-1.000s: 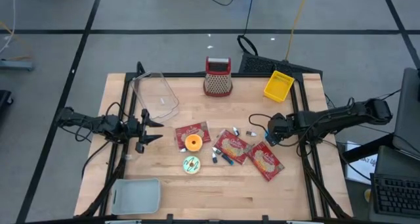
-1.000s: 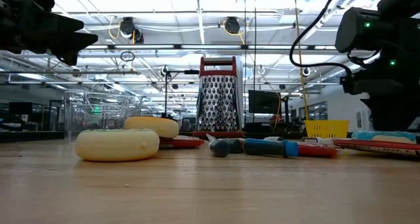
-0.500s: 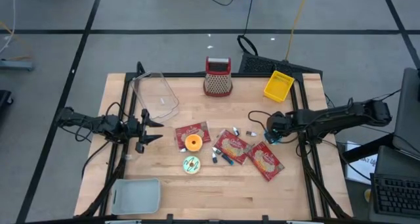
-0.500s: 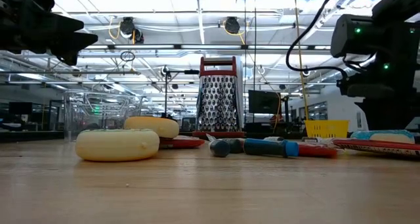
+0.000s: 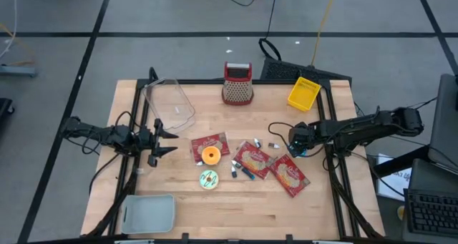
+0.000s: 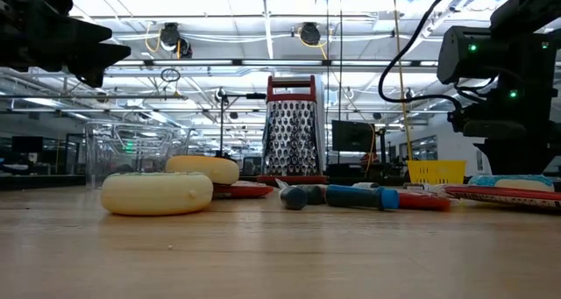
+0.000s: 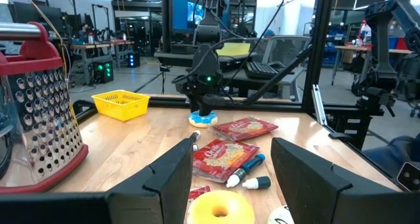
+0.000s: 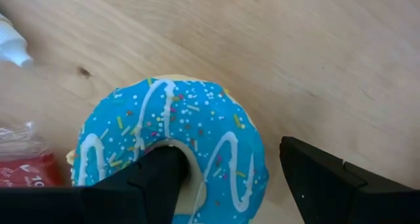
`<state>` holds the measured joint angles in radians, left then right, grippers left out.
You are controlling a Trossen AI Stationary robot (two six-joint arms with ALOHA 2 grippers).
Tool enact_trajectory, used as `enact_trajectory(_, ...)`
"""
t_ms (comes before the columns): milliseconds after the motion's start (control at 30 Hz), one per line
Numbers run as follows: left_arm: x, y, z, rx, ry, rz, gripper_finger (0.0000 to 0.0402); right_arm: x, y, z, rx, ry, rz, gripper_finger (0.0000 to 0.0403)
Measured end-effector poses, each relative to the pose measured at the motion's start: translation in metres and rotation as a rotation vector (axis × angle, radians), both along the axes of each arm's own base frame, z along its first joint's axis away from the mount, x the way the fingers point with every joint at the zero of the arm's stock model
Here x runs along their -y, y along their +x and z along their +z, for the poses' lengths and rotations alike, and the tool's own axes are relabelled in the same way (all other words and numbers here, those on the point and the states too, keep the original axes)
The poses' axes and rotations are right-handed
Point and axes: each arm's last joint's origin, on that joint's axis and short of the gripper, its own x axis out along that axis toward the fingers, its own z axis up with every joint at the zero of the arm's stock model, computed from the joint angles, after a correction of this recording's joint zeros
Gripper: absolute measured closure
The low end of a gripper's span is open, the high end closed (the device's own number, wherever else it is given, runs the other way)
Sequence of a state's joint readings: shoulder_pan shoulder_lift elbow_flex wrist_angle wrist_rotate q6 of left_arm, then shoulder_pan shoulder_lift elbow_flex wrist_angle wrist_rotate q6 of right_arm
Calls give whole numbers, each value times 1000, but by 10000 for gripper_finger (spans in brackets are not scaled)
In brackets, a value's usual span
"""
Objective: Pick & Place Food Item
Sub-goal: Put the blue donut into the yellow bin
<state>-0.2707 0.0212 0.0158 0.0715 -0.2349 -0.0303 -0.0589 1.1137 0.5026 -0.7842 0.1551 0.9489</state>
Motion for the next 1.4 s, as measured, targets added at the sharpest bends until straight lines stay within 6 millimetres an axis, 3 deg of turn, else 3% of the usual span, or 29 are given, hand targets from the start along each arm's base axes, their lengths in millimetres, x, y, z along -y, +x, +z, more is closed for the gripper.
enact_trajectory(333,0,0,0,0,0,0,192,0,0,0,0,0,12,169)
enact_trajectory(767,0,0,0,0,0,0,192,0,0,1,14,3,37,257)
enact_trajectory(1033,0,0,0,0,0,0,192,-1,1,5,66,17,59,281)
enact_trajectory(1400,0,0,0,0,0,0,192,-1,16,23,369,18,154,286)
